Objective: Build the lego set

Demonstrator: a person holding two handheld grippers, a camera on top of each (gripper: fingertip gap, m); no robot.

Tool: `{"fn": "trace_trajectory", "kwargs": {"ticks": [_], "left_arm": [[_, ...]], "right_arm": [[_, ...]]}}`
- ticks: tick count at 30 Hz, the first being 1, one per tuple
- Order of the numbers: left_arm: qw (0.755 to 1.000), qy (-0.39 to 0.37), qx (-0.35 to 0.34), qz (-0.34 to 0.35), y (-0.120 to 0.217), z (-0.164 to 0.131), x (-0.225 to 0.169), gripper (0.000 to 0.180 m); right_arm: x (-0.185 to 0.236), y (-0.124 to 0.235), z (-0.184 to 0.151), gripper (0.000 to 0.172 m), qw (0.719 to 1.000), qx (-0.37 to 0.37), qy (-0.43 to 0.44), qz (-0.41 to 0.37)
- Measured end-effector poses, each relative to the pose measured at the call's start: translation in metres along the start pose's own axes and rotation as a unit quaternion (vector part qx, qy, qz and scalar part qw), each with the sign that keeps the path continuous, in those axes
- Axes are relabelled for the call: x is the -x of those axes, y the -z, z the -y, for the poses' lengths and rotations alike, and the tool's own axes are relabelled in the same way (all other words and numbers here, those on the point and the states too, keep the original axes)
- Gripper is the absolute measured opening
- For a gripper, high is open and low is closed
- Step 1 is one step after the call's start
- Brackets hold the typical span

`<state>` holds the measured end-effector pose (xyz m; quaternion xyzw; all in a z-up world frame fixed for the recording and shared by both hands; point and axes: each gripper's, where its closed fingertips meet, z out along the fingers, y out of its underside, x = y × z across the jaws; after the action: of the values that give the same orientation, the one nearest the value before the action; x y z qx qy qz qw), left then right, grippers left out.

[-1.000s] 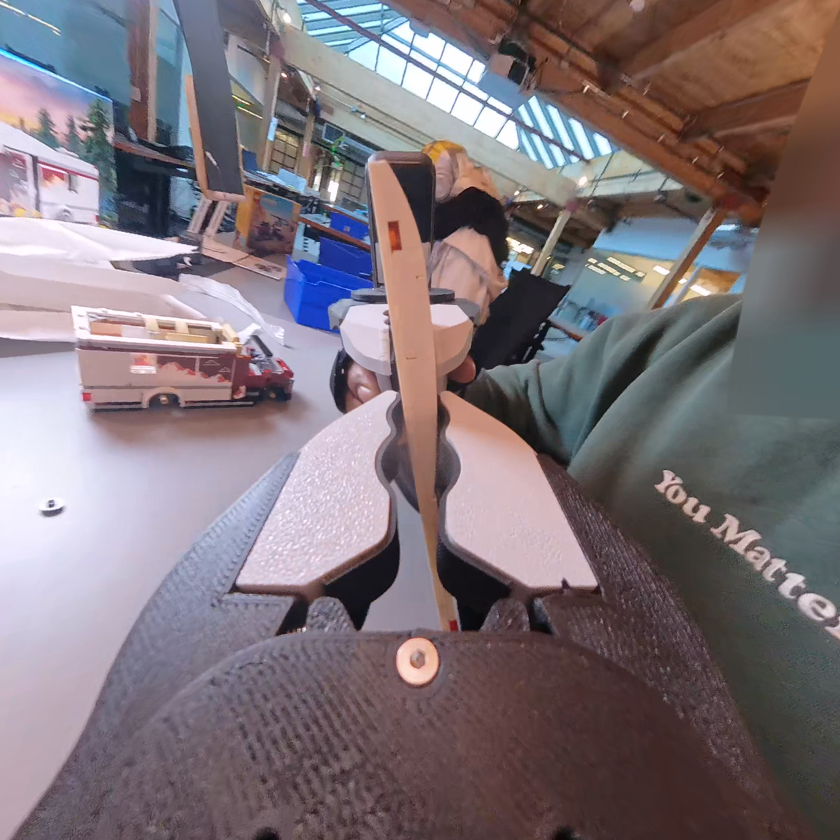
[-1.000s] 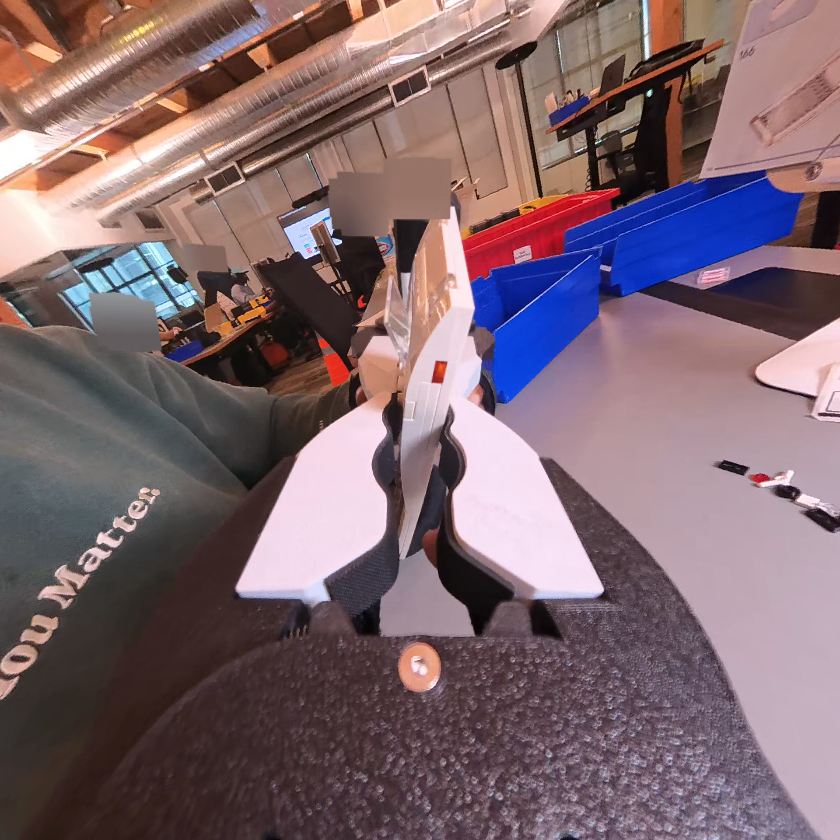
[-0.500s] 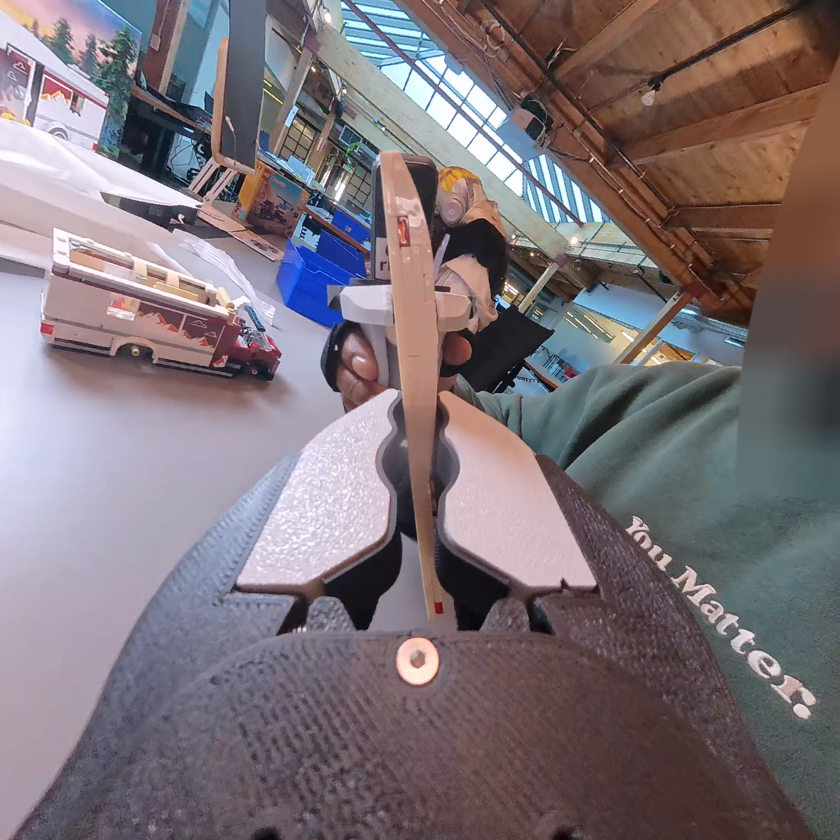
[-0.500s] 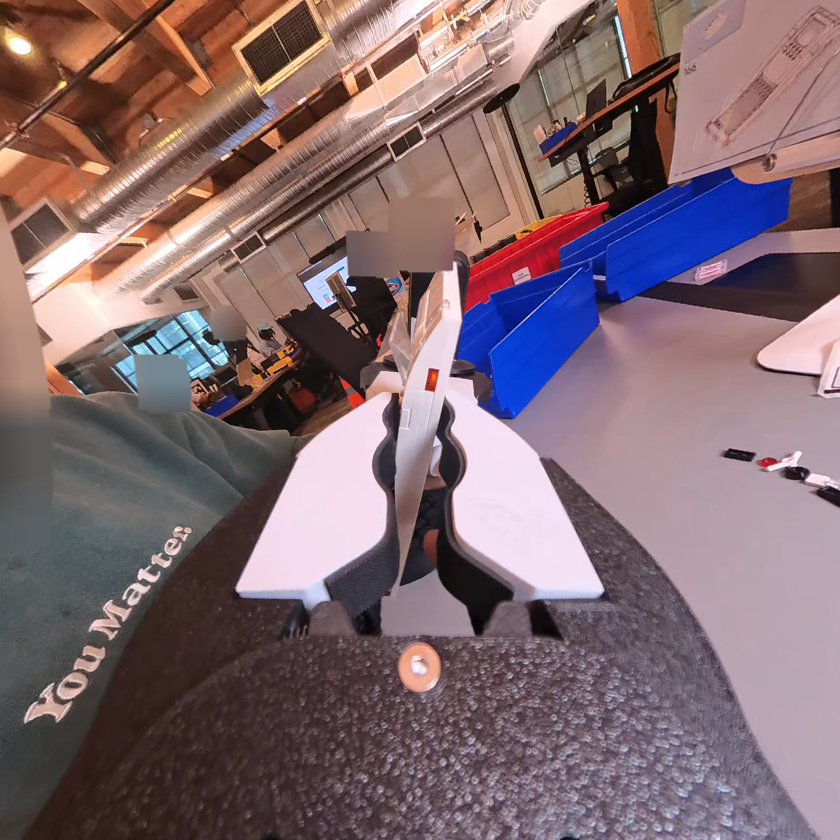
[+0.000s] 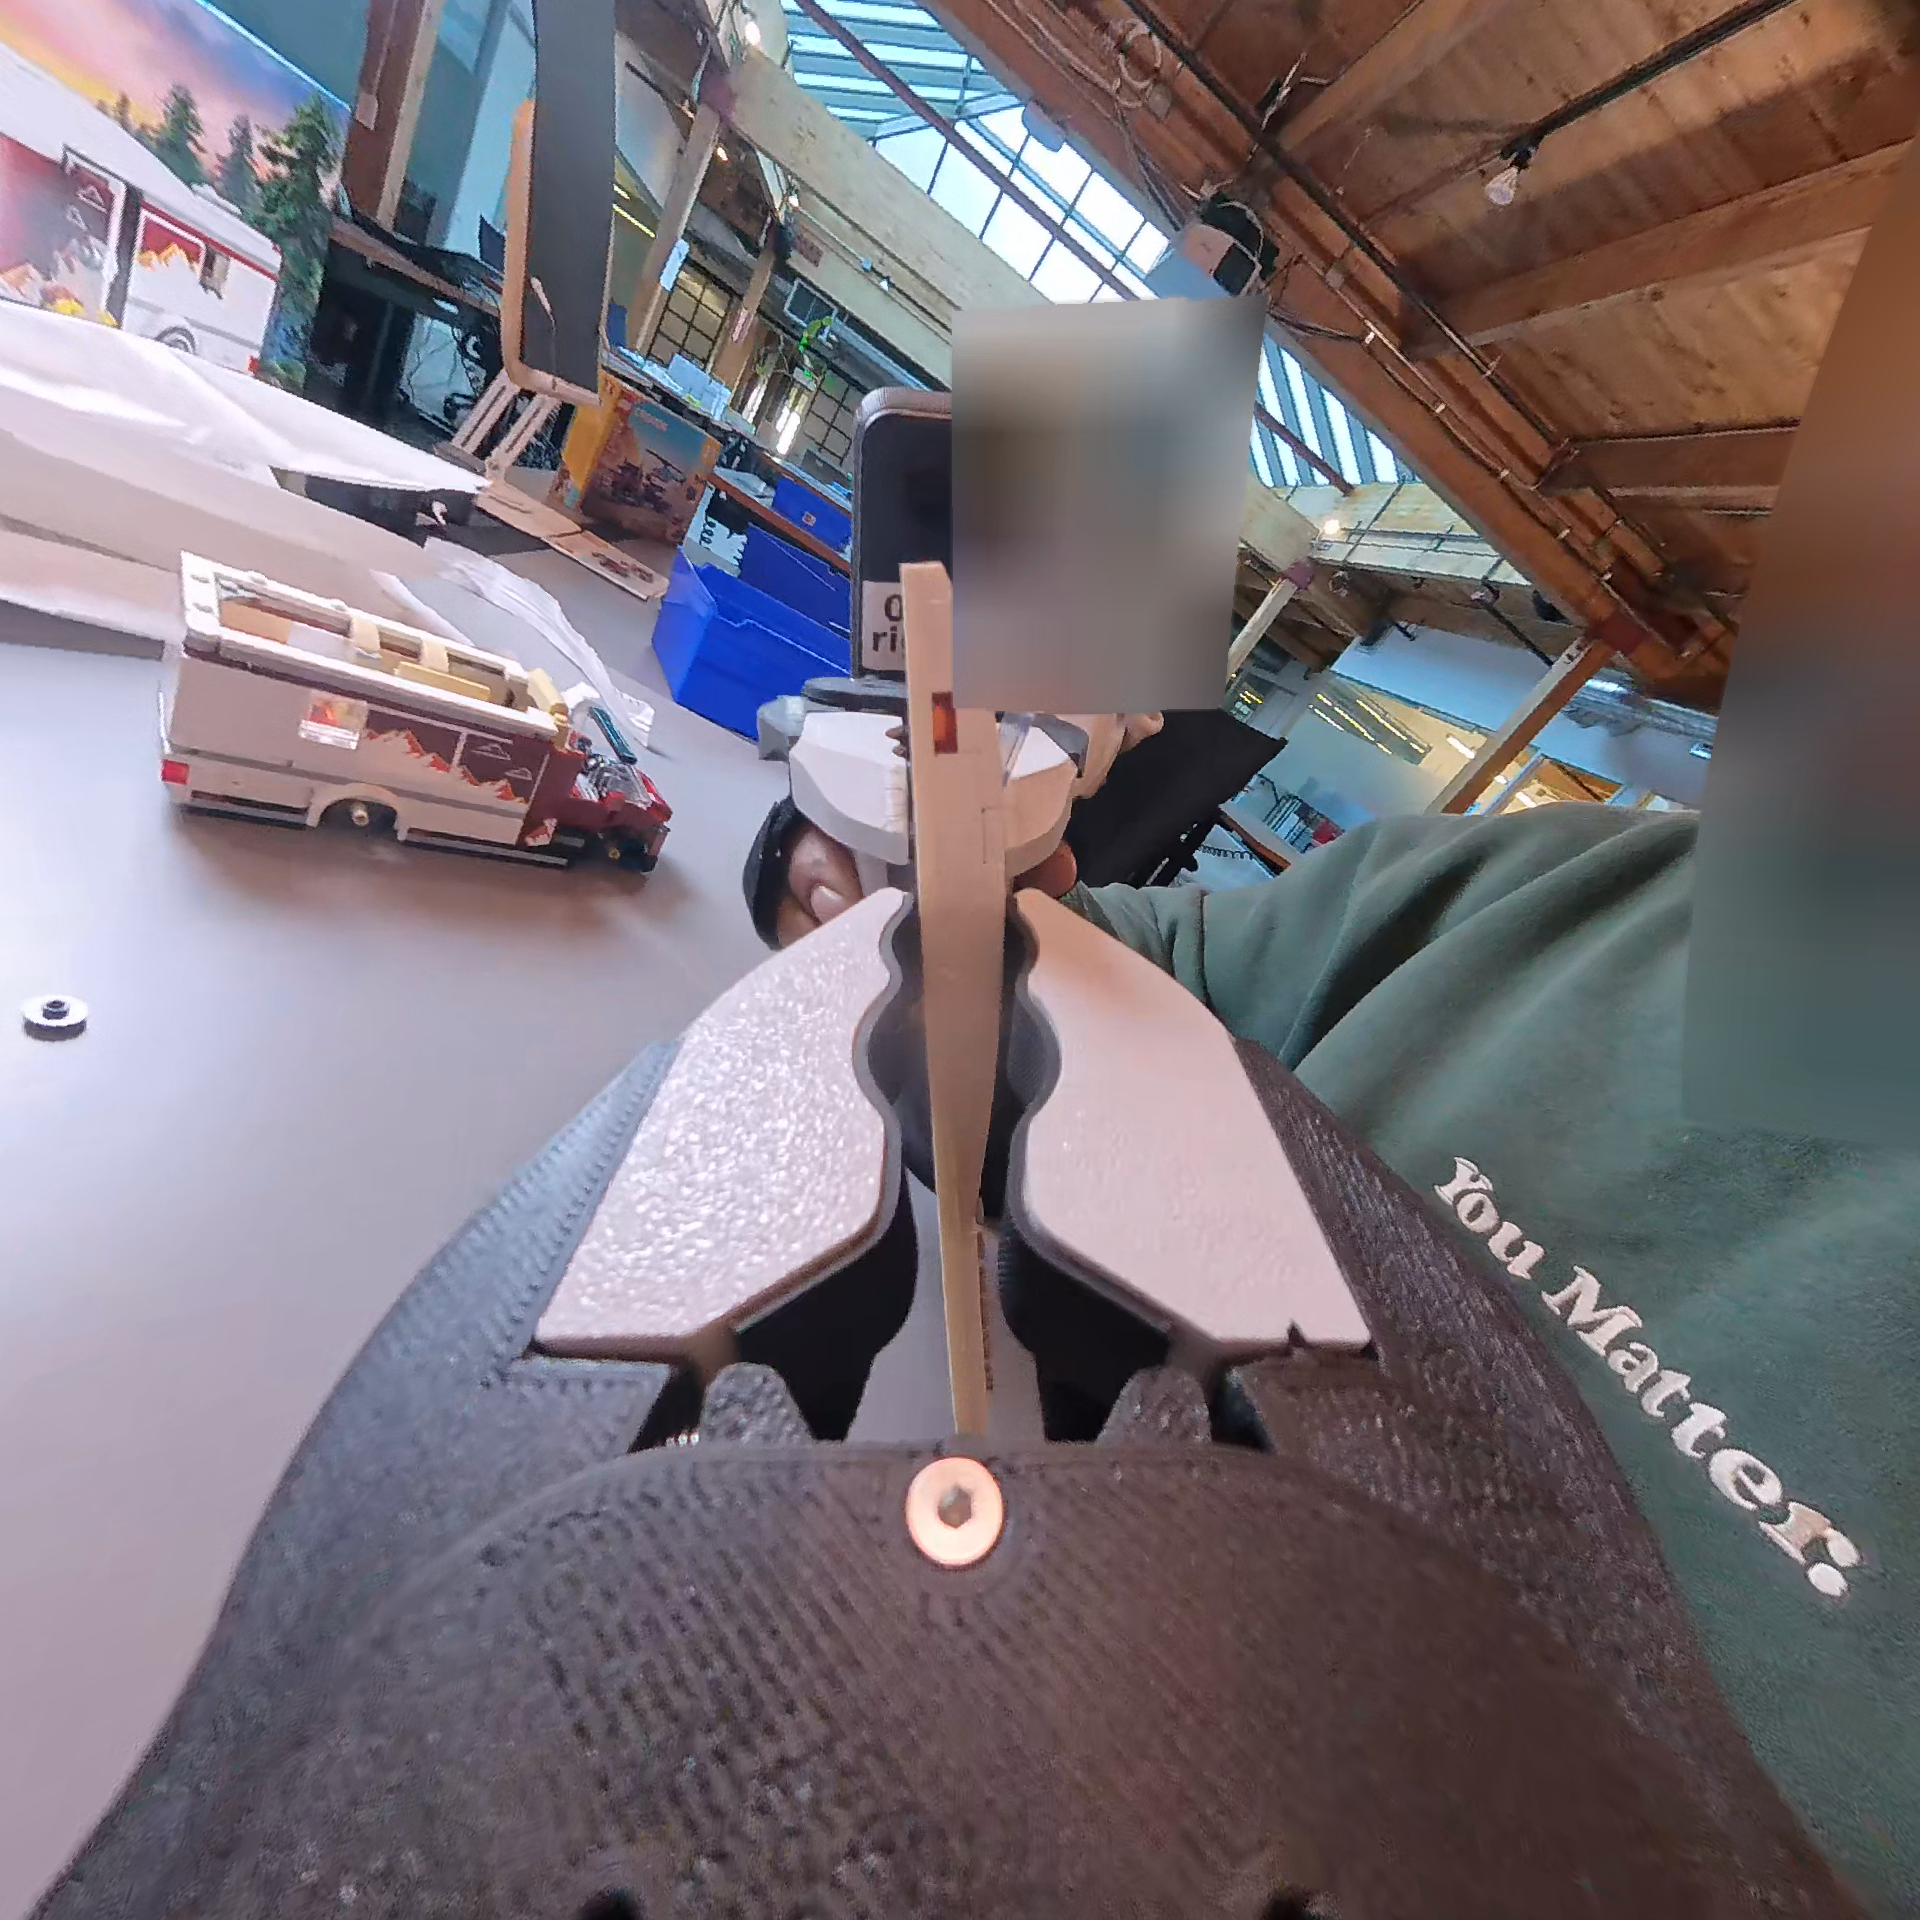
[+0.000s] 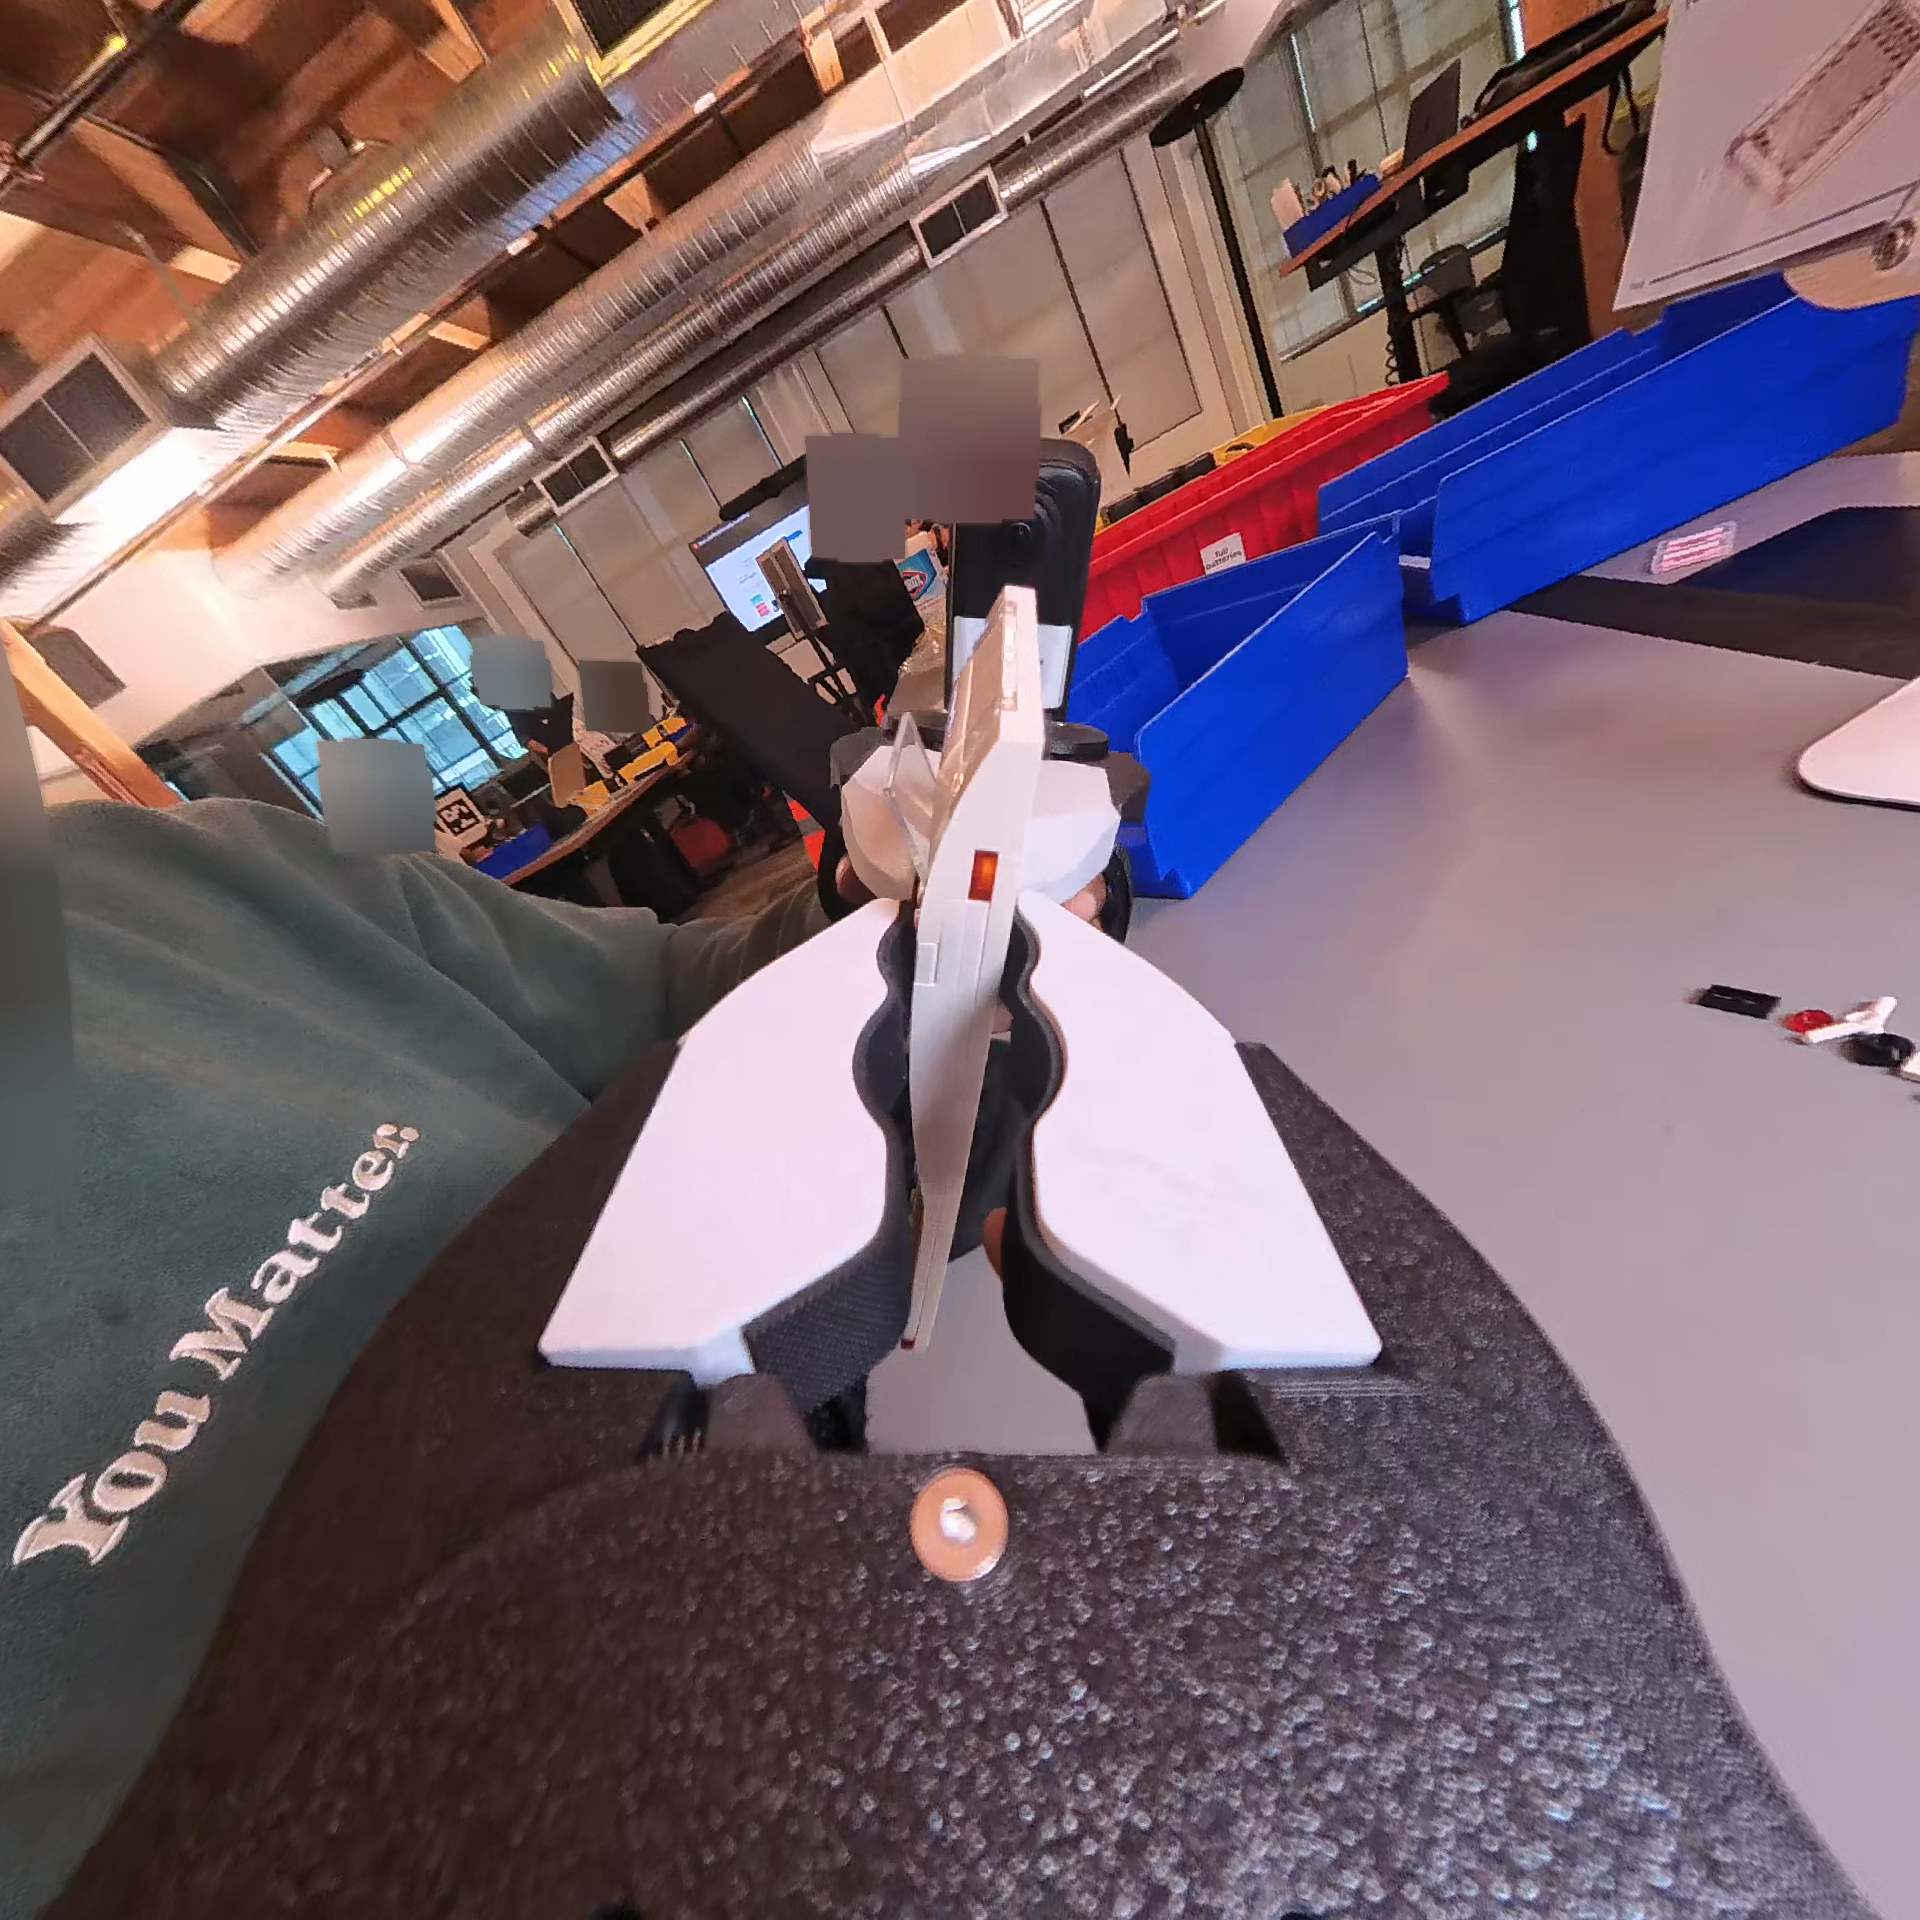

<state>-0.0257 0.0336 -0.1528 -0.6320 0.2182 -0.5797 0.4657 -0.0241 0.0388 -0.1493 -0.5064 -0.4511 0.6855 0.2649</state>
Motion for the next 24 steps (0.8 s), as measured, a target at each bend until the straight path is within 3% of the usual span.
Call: {"fn": "trace_trajectory", "kwargs": {"ticks": [3, 6, 10, 12, 14, 16, 18, 21, 24], "left_arm": [[0.999, 0.038, 0.008, -0.012, 0.000, -0.005, 0.007, 0.015], [0.994, 0.101, 0.021, -0.040, 0.003, -0.015, 0.014, 0.014], [0.987, 0.148, 0.030, -0.061, 0.001, -0.026, 0.020, 0.015], [0.991, 0.127, 0.019, -0.035, 0.003, -0.023, 0.027, 0.015], [0.997, 0.070, 0.024, 0.016, 0.008, -0.018, 0.034, 0.032], [0.991, -0.029, 0.052, 0.122, 0.017, -0.017, 0.048, 0.047], [0.960, -0.142, 0.100, 0.219, 0.022, -0.020, 0.058, 0.058], [0.912, -0.217, 0.159, 0.308, 0.013, -0.033, 0.067, 0.076], [0.836, -0.297, 0.235, 0.397, 0.009, -0.051, 0.084, 0.093]], "right_arm": [[-0.009, 0.002, -0.004, 0.017, 0.999, 0.023, 0.013, -0.020], [-0.013, 0.011, -0.004, 0.034, 0.999, 0.043, 0.010, -0.023], [-0.021, 0.014, -0.012, 0.018, 0.998, 0.052, -0.044, -0.020], [-0.029, 0.016, -0.008, 0.014, 0.996, 0.019, -0.082, -0.029], [-0.040, 0.022, 0.004, 0.012, 0.989, -0.040, -0.135, -0.041], [-0.057, 0.035, 0.017, 0.012, 0.973, -0.118, -0.190, -0.066], [-0.070, 0.046, 0.022, 0.012, 0.956, -0.168, -0.221, -0.090], [-0.085, 0.059, 0.025, 0.012, 0.934, -0.230, -0.236, -0.141], [-0.091, 0.064, 0.021, 0.012, 0.916, -0.265, -0.251, -0.165]]}}
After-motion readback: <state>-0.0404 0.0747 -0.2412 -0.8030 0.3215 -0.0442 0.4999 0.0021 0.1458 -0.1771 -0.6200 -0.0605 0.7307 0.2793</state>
